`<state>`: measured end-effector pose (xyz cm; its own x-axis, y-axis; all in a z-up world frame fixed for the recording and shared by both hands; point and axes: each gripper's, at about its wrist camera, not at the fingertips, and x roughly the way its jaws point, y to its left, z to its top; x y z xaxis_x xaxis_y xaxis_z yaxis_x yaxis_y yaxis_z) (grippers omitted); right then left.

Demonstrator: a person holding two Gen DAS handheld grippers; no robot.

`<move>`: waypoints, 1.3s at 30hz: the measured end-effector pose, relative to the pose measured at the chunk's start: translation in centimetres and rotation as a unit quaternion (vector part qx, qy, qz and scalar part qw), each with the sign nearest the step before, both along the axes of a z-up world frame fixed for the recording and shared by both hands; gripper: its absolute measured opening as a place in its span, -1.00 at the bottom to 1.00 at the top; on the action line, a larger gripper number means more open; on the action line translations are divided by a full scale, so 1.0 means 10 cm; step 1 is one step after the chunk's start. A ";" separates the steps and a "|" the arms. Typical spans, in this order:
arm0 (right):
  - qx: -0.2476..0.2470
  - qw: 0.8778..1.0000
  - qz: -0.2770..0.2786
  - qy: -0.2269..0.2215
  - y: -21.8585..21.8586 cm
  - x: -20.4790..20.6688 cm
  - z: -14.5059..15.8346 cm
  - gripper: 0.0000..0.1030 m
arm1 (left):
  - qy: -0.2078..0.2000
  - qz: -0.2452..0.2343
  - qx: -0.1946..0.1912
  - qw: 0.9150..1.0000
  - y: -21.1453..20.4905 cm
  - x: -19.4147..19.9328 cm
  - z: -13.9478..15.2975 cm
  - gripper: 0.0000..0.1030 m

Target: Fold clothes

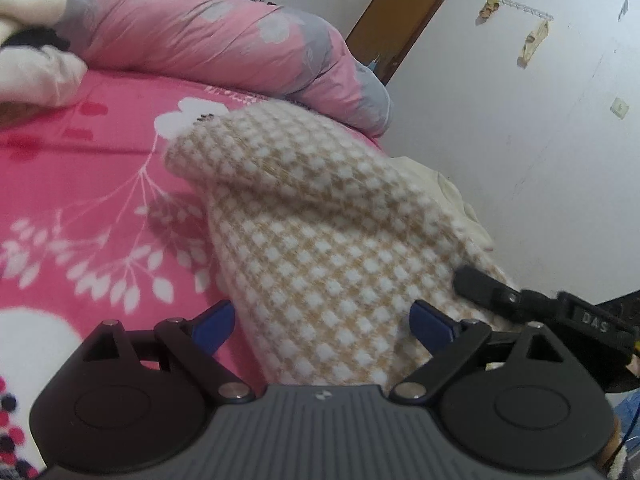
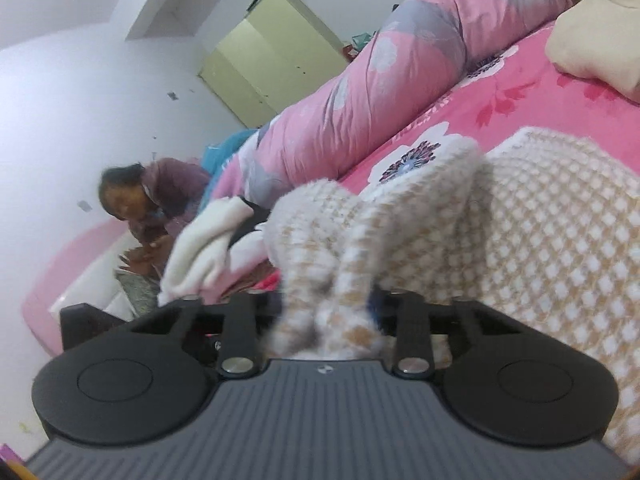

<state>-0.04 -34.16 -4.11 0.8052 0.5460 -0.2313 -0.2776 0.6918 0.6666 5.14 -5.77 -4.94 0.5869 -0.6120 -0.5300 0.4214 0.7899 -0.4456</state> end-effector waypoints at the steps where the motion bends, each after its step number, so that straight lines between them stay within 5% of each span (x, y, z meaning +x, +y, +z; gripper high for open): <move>1: 0.004 1.000 0.000 -0.006 -0.05 -0.02 0.00 -0.50 | -0.003 -0.001 0.005 1.000 -0.04 0.02 0.02 0.84; 11: 0.034 0.995 -0.045 -0.085 -0.67 -0.40 0.04 -0.64 | -0.094 -0.040 0.078 0.992 -0.77 0.19 0.44 0.89; 17: 0.095 0.992 -0.066 -0.051 -1.03 -0.43 -0.39 -0.64 | -0.153 -0.048 0.172 0.972 -1.34 0.14 0.43 1.00; 20: 0.152 0.986 -0.053 -0.030 -1.16 -0.40 -0.59 -0.51 | -0.184 -0.046 0.214 0.958 -1.54 0.05 0.35 1.00; 23: 0.182 0.983 -0.034 -0.016 -1.25 -0.35 -0.70 -0.22 | -0.184 -0.047 0.218 0.957 -1.60 0.05 0.34 1.00; 26: 0.173 0.985 -0.007 -0.020 -1.23 -0.26 -0.66 0.26 | -0.184 -0.051 0.228 0.955 -1.64 0.08 0.35 1.00; 28: 0.151 0.988 0.006 -0.021 -1.18 -0.20 -0.61 0.30 | -0.188 -0.055 0.237 0.952 -1.67 0.07 0.35 1.00; 29: 0.138 0.990 0.009 -0.021 -1.16 -0.17 -0.58 0.14 | -0.190 -0.057 0.241 0.950 -1.68 0.06 0.35 1.00; 30: 0.113 0.993 0.002 -0.018 -1.14 -0.15 -0.54 -0.39 | -0.191 -0.060 0.245 0.949 -1.69 0.05 0.34 1.00; 31: 0.091 0.996 -0.004 -0.014 -1.12 -0.14 -0.50 -0.54 | -0.192 -0.063 0.244 0.948 -1.70 0.05 0.35 1.00; 35: 0.038 0.998 -0.022 -0.039 -1.12 -0.27 -0.36 -0.56 | -0.196 -0.086 0.239 0.947 -1.75 0.03 0.35 1.00; 39: 0.022 0.999 -0.040 -0.003 -1.12 -0.23 -0.58 -0.57 | -0.188 -0.106 0.226 0.950 -1.66 -0.06 0.44 0.94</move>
